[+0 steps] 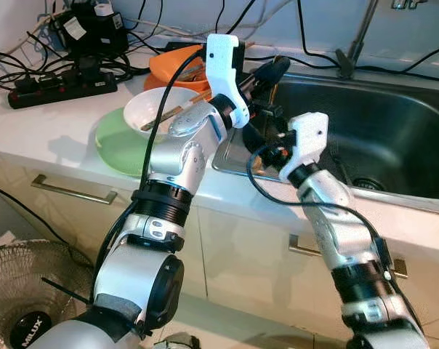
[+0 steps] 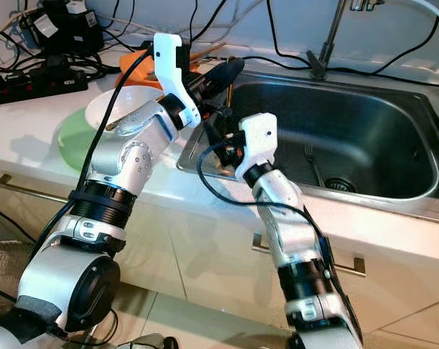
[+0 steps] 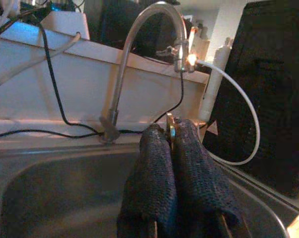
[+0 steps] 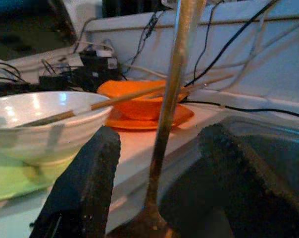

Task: Kitchen organization

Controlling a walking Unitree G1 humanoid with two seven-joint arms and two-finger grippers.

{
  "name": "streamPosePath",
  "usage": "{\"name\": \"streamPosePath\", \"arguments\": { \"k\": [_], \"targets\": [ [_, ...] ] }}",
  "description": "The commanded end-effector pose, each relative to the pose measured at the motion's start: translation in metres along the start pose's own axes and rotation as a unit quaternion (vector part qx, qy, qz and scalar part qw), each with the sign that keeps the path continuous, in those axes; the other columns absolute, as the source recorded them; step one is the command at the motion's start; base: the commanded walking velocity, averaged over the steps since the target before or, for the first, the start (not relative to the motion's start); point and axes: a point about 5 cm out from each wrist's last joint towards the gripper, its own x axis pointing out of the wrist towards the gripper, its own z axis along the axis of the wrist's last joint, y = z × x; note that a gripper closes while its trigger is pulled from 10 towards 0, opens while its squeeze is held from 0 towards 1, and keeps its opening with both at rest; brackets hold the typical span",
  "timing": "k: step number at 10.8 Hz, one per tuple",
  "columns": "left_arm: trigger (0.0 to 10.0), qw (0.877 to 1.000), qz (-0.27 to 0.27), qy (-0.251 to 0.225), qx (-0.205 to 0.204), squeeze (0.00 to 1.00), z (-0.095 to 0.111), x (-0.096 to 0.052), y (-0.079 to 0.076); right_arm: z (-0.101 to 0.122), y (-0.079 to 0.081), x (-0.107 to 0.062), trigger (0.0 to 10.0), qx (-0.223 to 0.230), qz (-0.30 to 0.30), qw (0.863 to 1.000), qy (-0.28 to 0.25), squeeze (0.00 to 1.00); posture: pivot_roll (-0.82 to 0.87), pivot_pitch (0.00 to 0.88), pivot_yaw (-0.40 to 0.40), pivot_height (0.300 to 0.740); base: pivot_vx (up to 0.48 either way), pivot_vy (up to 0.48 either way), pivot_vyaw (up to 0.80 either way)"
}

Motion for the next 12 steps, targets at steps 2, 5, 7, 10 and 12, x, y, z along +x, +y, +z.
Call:
{"name": "streamPosePath", "arguments": {
  "k": [2, 5, 7, 10, 12],
  "targets": [
    [10.0, 1.000, -0.008, -0.004, 0.001, 0.00, 0.003, -0.001, -0.002, -0.003, -0.004, 0.004, 0.0, -0.004, -0.027, 1.000, 0.013, 0.00, -0.01, 0.000, 0.048, 0.740, 0.000, 0.000, 0.00],
    [10.0, 1.000, -0.004, -0.005, 0.001, 0.00, 0.005, -0.002, -0.001, -0.001, -0.007, 0.007, 0.0, -0.005, -0.037, 0.999, 0.005, 0.00, -0.01, 0.007, 0.045, 0.740, 0.000, 0.000, 0.00],
    [10.0, 1.000, -0.001, -0.007, 0.001, 0.00, 0.006, -0.002, 0.000, 0.001, -0.011, 0.007, 0.0, -0.004, -0.050, 0.999, 0.001, 0.00, 0.00, 0.011, 0.044, 0.740, 0.000, 0.000, 0.00],
    [10.0, 1.000, 0.006, -0.011, 0.002, 0.37, 0.008, -0.002, 0.002, 0.001, -0.014, 0.008, 0.0, -0.004, -0.056, 0.998, -0.002, 0.00, 0.00, 0.016, 0.043, 0.740, 0.000, 0.000, 0.00],
    [10.0, 1.000, 0.014, -0.014, 0.000, 1.00, 0.009, -0.003, 0.005, 0.000, -0.018, 0.007, 0.0, -0.008, -0.064, 0.998, 0.000, 0.00, 0.00, 0.020, 0.042, 0.740, 0.000, 0.000, 0.00]
  ]
}}
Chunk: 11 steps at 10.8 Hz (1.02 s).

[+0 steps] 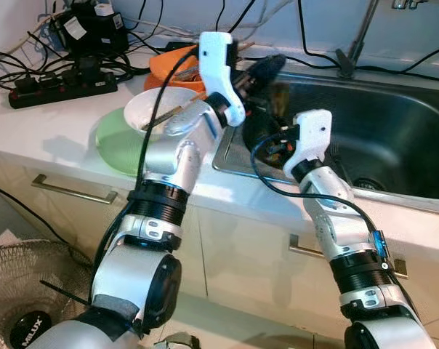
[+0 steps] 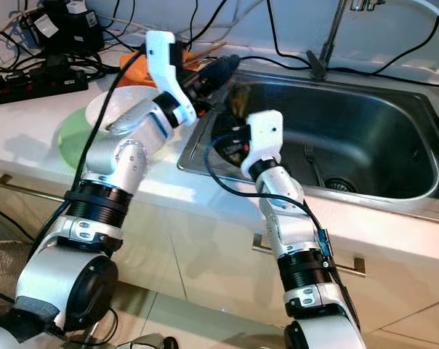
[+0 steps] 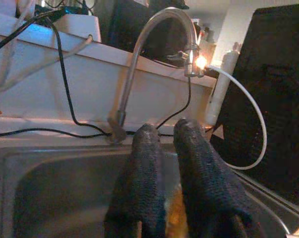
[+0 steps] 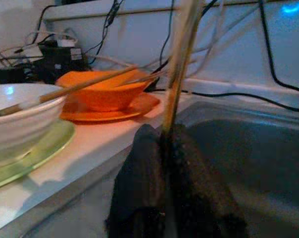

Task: Kitchen organization

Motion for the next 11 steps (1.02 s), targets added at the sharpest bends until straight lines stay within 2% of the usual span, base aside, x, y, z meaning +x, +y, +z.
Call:
{"name": "streamPosePath", "arguments": {
  "k": [1, 5, 6, 9, 10, 11],
  "targets": [
    [10.0, 1.000, 0.001, -0.011, 0.003, 1.00, 0.006, 0.000, 0.000, 0.008, -0.004, 0.004, 0.0, -0.007, -0.010, 1.000, -0.016, 0.00, 0.00, 0.022, 0.042, 0.740, 0.000, 0.000, 0.00],
    [10.0, 1.000, 0.021, -0.017, 0.000, 1.00, 0.001, -0.010, 0.006, 0.006, -0.015, 0.012, 0.0, -0.006, -0.037, 0.999, -0.008, 0.00, 0.01, 0.025, 0.036, 0.740, 0.000, 0.000, 0.00],
    [10.0, 1.000, 0.024, -0.020, 0.001, 0.00, 0.001, -0.012, 0.007, 0.006, -0.016, 0.013, 0.0, -0.006, -0.042, 0.999, -0.008, 0.00, 0.01, 0.026, 0.036, 0.740, 0.000, 0.000, 0.00],
    [10.0, 0.993, 0.067, 0.060, 0.076, 0.00, -0.041, -0.038, 0.023, 0.002, -0.039, 0.017, 0.0, -0.026, -0.091, 0.996, 0.009, 0.00, 0.02, 0.024, 0.039, 0.740, 0.000, 0.000, 0.00],
    [10.0, 0.991, 0.074, 0.081, 0.079, 0.00, -0.052, -0.045, 0.026, 0.002, -0.046, 0.018, 10.0, -0.030, -0.105, 0.994, 0.014, 0.00, 0.02, 0.026, 0.039, 0.740, 0.000, 0.000, 0.00],
    [10.0, 0.989, 0.080, 0.102, 0.069, 0.00, -0.063, -0.053, 0.029, 0.002, -0.054, 0.020, 10.0, -0.037, -0.124, 0.991, 0.022, 0.00, 0.01, 0.027, 0.040, 0.740, 0.000, 0.000, 0.00]
  ]
}}
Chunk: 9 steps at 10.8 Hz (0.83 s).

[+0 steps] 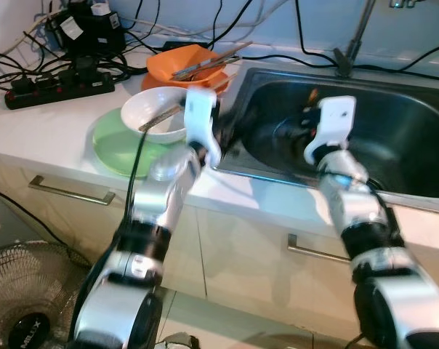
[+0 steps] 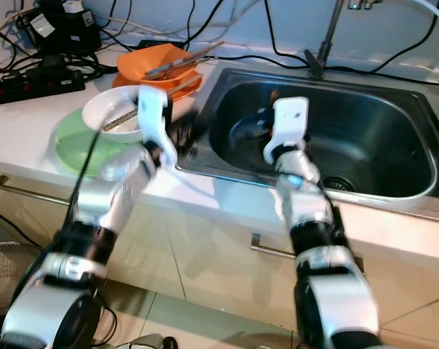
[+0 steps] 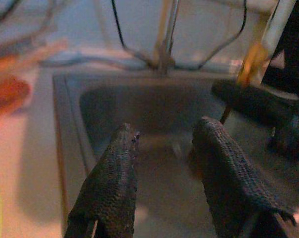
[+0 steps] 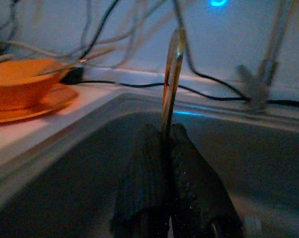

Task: Kitchen organization

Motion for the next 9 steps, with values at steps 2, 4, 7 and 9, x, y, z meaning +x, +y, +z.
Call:
{"name": "streamPosePath", "arguments": {
  "k": [2, 4, 7, 9],
  "targets": [
    [10.0, 0.998, -0.017, 0.060, 0.022, 0.00, -0.018, -0.004, -0.003, -0.001, -0.008, 0.005, 10.0, -0.011, -0.019, 1.000, 0.013, 0.00, 0.02, 0.029, 0.041, 0.740, 0.000, 0.000, 0.00],
    [10.0, 0.997, -0.018, 0.070, 0.020, 0.00, -0.024, -0.007, -0.003, -0.008, -0.010, 0.006, 10.0, -0.019, -0.026, 0.999, 0.035, 0.00, 0.03, 0.030, 0.043, 0.740, 0.000, 0.000, 0.00],
    [10.0, 0.996, -0.014, 0.080, 0.022, 0.00, -0.027, -0.013, -0.003, -0.022, -0.009, 0.004, 10.0, -0.014, -0.031, 0.997, 0.069, 0.02, 0.04, 0.035, 0.041, 0.740, 0.000, 0.000, 0.00],
    [10.0, 0.996, -0.016, 0.083, 0.026, 0.00, -0.029, -0.013, -0.005, -0.027, -0.009, 0.002, 10.0, -0.010, -0.034, 0.996, 0.079, 1.00, 0.04, 0.033, 0.041, 0.740, 0.000, 0.000, 0.00]
  ]
}}
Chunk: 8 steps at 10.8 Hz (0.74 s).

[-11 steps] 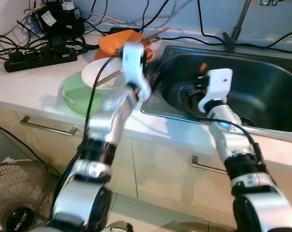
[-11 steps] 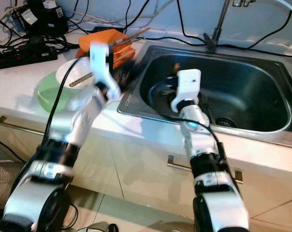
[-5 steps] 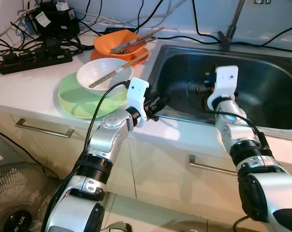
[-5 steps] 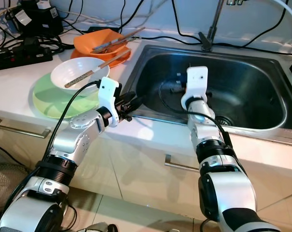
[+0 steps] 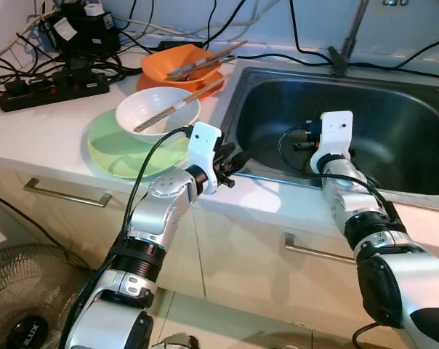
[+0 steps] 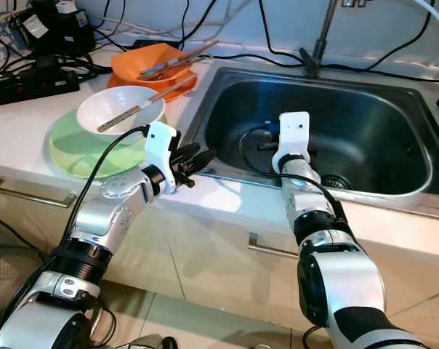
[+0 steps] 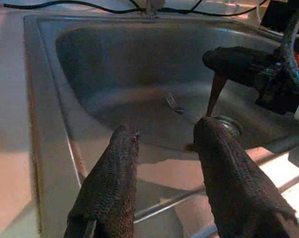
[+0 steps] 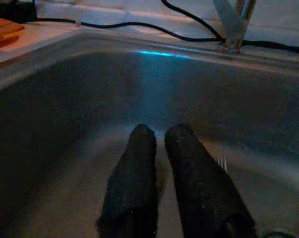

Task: Kitchen organization

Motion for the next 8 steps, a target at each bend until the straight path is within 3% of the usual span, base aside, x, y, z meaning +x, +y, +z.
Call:
{"name": "streamPosePath", "arguments": {
  "k": [1, 2, 3, 8],
  "targets": [
    [10.0, 1.000, 0.000, 0.008, 0.007, 0.00, -0.001, -0.001, -0.002, 0.006, 0.001, 0.003, 10.0, 0.004, -0.001, 1.000, -0.007, 1.00, 0.04, 0.033, 0.042, 0.740, 0.000, 0.000, 0.00],
    [10.0, 1.000, 0.000, 0.008, 0.009, 0.00, -0.001, 0.000, -0.003, 0.007, 0.002, 0.003, 10.0, 0.002, -0.001, 1.000, -0.011, 1.00, 0.04, 0.033, 0.043, 0.740, 0.000, 0.000, 0.00],
    [10.0, 1.000, 0.002, 0.005, 0.014, 0.00, -0.001, 0.000, -0.003, 0.011, 0.002, 0.004, 10.0, -0.009, -0.003, 1.000, -0.022, 0.00, 0.04, 0.033, 0.043, 0.740, 0.000, 0.000, 0.00],
    [10.0, 0.995, 0.029, -0.070, 0.059, 0.00, 0.025, 0.003, -0.004, 0.043, 0.015, -0.002, 10.0, 0.026, 0.002, 0.989, -0.148, 0.00, 0.03, 0.032, 0.047, 0.740, 0.000, 0.000, 0.00]
  ]
}}
